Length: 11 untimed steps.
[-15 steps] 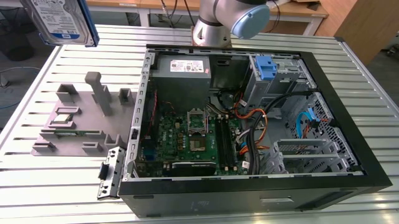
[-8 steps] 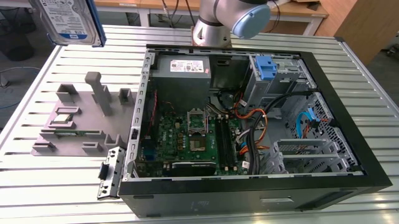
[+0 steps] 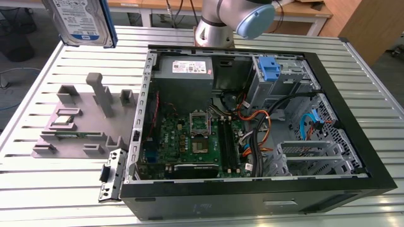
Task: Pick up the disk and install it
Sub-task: 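Pick up the disk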
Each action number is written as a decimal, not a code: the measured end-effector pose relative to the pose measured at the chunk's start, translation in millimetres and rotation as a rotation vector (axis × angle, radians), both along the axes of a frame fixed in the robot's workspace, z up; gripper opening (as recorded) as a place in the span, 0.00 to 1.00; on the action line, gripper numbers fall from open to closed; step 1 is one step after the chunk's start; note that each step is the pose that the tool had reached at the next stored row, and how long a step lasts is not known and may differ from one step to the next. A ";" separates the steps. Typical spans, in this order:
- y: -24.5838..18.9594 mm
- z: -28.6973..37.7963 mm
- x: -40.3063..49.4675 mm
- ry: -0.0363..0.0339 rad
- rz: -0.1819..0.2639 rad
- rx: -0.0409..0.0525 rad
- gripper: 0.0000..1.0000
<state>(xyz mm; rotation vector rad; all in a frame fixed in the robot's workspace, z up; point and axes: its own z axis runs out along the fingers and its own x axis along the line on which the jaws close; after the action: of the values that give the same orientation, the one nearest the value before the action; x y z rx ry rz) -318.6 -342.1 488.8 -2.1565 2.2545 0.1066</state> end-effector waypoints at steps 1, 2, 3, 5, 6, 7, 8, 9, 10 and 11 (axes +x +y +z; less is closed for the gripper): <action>0.0 0.0 1.8 0.0000 0.000 -0.0001 0.35; 0.0 0.0 2.5 0.0000 0.000 -0.0001 0.35; 0.0 0.0 2.6 0.0000 0.000 0.0000 0.35; 0.0 0.1 2.7 -0.0001 0.000 0.0000 0.35; 0.0 0.3 2.8 -0.0001 0.000 0.0000 0.35; 0.0 1.0 2.9 0.0000 0.000 -0.0001 0.35; 0.0 1.7 2.9 0.0000 0.000 0.0000 0.35; 0.0 2.4 2.9 0.0000 0.000 0.0000 0.35; 0.0 2.9 3.0 -0.0001 0.000 0.0000 0.35; 0.0 3.4 3.0 0.0000 0.000 0.0000 0.35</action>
<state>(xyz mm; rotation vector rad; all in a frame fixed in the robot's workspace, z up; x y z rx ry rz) -315.6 -342.1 492.1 -2.1565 2.2545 0.1065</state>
